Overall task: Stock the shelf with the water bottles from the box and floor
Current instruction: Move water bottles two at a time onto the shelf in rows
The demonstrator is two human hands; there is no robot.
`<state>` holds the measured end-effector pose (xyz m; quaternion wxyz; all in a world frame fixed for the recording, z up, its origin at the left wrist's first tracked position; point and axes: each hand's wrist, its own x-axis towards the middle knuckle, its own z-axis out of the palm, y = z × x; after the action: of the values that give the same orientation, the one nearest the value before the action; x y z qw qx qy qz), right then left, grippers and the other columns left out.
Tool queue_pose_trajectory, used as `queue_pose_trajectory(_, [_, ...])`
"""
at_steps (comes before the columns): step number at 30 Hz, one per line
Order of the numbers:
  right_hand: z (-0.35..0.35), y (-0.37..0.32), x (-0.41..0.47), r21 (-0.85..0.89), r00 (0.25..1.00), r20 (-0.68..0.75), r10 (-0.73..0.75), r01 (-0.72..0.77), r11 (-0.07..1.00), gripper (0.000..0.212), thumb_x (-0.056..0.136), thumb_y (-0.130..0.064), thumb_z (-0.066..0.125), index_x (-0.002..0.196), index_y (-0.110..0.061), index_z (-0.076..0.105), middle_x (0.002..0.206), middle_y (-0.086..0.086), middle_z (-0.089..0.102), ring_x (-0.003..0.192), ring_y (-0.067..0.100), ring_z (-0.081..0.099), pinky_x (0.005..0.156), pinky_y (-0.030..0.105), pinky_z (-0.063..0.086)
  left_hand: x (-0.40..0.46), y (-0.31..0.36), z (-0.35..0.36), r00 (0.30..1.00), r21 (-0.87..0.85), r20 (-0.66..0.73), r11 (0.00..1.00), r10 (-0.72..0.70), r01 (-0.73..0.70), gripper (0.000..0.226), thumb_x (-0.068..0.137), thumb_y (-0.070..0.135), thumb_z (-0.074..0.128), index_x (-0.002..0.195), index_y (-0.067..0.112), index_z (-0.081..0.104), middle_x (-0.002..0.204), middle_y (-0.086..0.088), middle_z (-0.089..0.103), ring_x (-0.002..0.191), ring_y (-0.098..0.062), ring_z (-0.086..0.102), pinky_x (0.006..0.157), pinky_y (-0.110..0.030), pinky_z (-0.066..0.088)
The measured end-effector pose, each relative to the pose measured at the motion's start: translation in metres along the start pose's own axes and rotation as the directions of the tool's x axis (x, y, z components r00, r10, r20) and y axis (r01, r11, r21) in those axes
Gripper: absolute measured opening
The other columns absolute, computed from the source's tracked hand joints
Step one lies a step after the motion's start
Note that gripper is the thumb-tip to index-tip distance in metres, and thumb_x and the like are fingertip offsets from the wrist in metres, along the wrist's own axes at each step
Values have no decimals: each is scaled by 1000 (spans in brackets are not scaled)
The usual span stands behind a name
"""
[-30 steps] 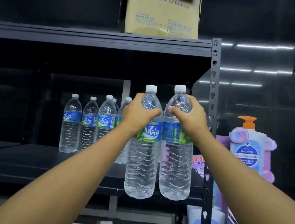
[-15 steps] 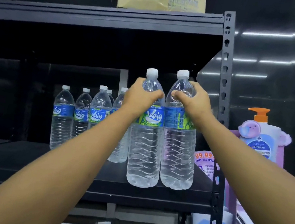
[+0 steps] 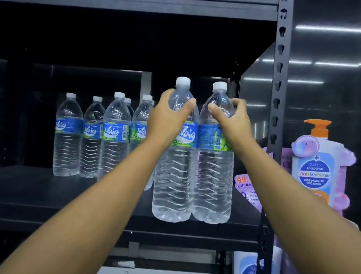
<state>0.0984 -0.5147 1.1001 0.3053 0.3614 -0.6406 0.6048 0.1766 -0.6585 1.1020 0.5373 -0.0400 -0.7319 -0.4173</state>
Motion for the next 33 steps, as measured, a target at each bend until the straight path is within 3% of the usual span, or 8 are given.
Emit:
queue_pose_trajectory(3, [-2, 3, -13, -1, 999, 43, -21, 21, 1000, 72, 83, -52, 68, 140, -22, 36, 129, -6, 55, 114, 10, 55, 91, 27, 42, -11, -8, -1, 1000, -16, 7, 1000, 24, -24, 68, 89, 55, 58, 146, 29, 31, 138, 4, 50, 123, -15, 49, 93, -28, 38])
queue_pose_trajectory(6, [-2, 14, -37, -38, 997, 76, 8, -5, 999, 91, 81, -57, 67, 152, -28, 17, 145, -9, 42, 125, 6, 42, 103, 29, 34, -34, -19, -2, 999, 5, 42, 1000, 8, -8, 82, 89, 55, 58, 152, 32, 11, 158, 4, 25, 141, -16, 30, 104, -30, 30])
queue_pose_trajectory(10, [0, 33, -74, -49, 995, 73, 64, -60, 997, 104, 70, -73, 63, 151, -28, 16, 142, -7, 50, 128, 12, 49, 110, 41, 38, -74, -37, -3, 997, 7, 67, 999, -38, 38, 93, 86, 55, 60, 153, 36, -3, 162, 6, 9, 146, -16, 18, 113, -39, 23])
queue_pose_trajectory(14, [-2, 46, -107, -80, 990, 106, 98, -89, 993, 107, 73, -73, 63, 153, -32, 5, 156, -7, 29, 141, 12, 31, 115, 45, 29, -107, -51, -8, 989, -1, 113, 995, -98, 98, 93, 86, 55, 59, 152, 38, -5, 162, 9, 5, 148, -14, 13, 113, -36, 20])
queue_pose_trajectory(21, [-17, 53, -145, -98, 977, 182, 111, -94, 991, 89, 84, -49, 68, 151, -40, 11, 148, -23, 36, 132, -1, 40, 110, 34, 35, -142, -65, -29, 965, 50, 208, 987, -158, 151, 95, 84, 46, 68, 150, 45, -1, 161, 9, 15, 146, -13, 21, 111, -34, 25])
queue_pose_trajectory(25, [-20, 46, -150, -101, 971, 182, 155, -138, 985, 83, 86, -40, 70, 149, -41, 17, 122, -41, 42, 104, -28, 41, 99, 24, 36, -147, -66, -35, 959, 85, 217, 982, -184, 169, 96, 82, 43, 73, 150, 46, 5, 158, 6, 24, 143, -15, 27, 110, -34, 29])
queue_pose_trajectory(33, [-17, 47, -149, -111, 976, 145, 161, -145, 983, 81, 86, -36, 70, 149, -35, 20, 118, -32, 46, 97, -30, 41, 93, 22, 36, -143, -69, -35, 953, 84, 233, 980, -194, 179, 97, 81, 43, 74, 151, 44, 7, 157, 4, 28, 142, -16, 29, 105, -30, 29])
